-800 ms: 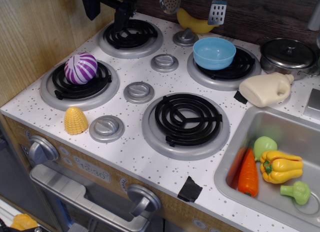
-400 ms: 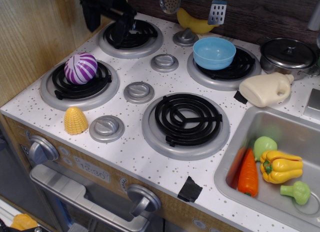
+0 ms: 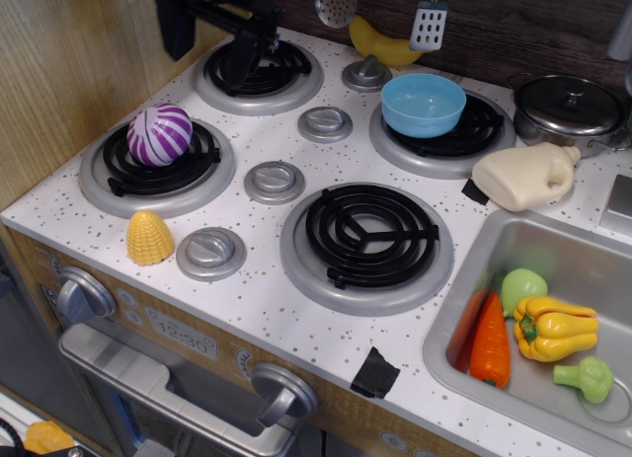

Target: Put corn into bowl

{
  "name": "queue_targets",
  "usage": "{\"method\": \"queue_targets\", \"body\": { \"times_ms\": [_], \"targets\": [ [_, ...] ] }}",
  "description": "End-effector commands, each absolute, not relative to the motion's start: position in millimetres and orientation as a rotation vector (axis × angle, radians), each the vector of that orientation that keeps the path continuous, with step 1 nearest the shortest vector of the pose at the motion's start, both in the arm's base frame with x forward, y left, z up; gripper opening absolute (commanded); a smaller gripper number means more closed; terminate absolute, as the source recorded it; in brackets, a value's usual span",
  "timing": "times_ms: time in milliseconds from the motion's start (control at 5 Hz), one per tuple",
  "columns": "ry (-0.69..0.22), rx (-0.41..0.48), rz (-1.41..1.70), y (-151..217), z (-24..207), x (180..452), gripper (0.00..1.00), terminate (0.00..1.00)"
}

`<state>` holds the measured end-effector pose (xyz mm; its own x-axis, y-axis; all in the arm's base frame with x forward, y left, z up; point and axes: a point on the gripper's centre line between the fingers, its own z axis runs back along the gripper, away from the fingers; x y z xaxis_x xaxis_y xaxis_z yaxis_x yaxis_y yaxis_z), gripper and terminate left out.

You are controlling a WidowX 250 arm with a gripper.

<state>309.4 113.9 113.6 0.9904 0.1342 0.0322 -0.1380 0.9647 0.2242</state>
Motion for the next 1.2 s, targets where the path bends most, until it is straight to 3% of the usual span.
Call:
{"method": "queue_targets", "body": {
  "times_ms": [0, 400, 1000],
  "targets": [
    [-0.124, 0.226, 0.212, 123, 119, 271, 1.00, 0.00],
    [-0.219, 0.122, 0.168, 135, 70, 250, 1.00, 0.00],
    [-0.276, 0.034, 0.153, 134, 37, 239, 1.00, 0.00]
  ]
}}
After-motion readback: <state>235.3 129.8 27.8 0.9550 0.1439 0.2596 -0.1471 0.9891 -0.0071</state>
